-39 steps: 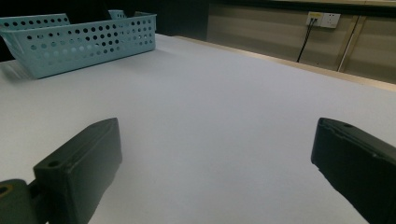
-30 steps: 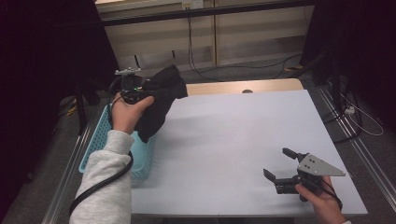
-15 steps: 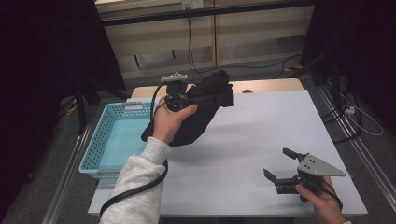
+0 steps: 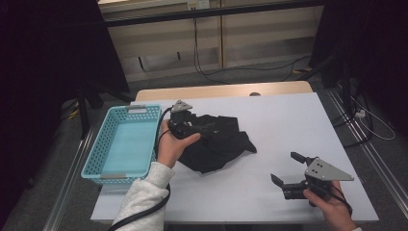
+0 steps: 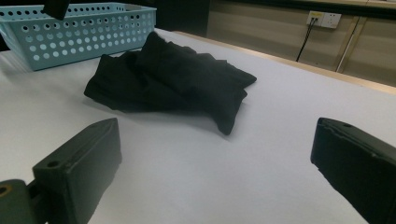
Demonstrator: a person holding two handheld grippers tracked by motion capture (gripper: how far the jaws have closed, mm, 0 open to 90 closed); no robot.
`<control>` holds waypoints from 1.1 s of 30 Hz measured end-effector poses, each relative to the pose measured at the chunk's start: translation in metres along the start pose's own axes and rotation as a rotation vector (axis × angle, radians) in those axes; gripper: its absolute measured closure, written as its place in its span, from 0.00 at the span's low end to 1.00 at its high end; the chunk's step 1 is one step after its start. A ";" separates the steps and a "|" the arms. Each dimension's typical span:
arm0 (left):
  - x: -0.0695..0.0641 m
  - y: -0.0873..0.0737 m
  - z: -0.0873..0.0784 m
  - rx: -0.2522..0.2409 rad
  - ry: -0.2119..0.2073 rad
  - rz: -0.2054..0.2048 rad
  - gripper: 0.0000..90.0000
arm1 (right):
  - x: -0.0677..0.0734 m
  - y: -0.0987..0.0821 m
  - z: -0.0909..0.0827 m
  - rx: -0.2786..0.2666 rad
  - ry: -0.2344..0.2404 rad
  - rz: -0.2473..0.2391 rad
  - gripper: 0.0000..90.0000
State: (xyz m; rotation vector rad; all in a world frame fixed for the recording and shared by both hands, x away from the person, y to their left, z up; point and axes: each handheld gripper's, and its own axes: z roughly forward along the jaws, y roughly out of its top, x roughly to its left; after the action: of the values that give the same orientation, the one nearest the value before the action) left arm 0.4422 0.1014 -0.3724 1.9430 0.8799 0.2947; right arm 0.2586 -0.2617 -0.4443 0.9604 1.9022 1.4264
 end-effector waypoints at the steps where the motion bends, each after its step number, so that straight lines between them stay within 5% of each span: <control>1: 0.001 -0.003 -0.001 0.003 0.007 0.000 0.15 | 0.000 0.000 0.001 0.004 0.001 0.001 0.01; 13: -0.001 -0.018 -0.002 0.034 0.044 0.030 0.11 | -0.006 0.000 0.009 0.022 -0.007 0.017 0.01; 24: -0.002 -0.030 -0.004 0.029 0.037 0.007 0.09 | -0.008 0.000 0.017 0.043 -0.018 0.046 0.01; 33: 0.001 -0.034 -0.005 0.050 0.042 -0.005 0.07 | -0.016 0.004 0.040 0.077 -0.047 0.065 0.02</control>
State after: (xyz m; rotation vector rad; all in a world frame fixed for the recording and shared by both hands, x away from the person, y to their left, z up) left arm 0.4248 0.1159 -0.3982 1.9865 0.9267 0.3146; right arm 0.3004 -0.2512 -0.4508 1.0920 1.9197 1.3638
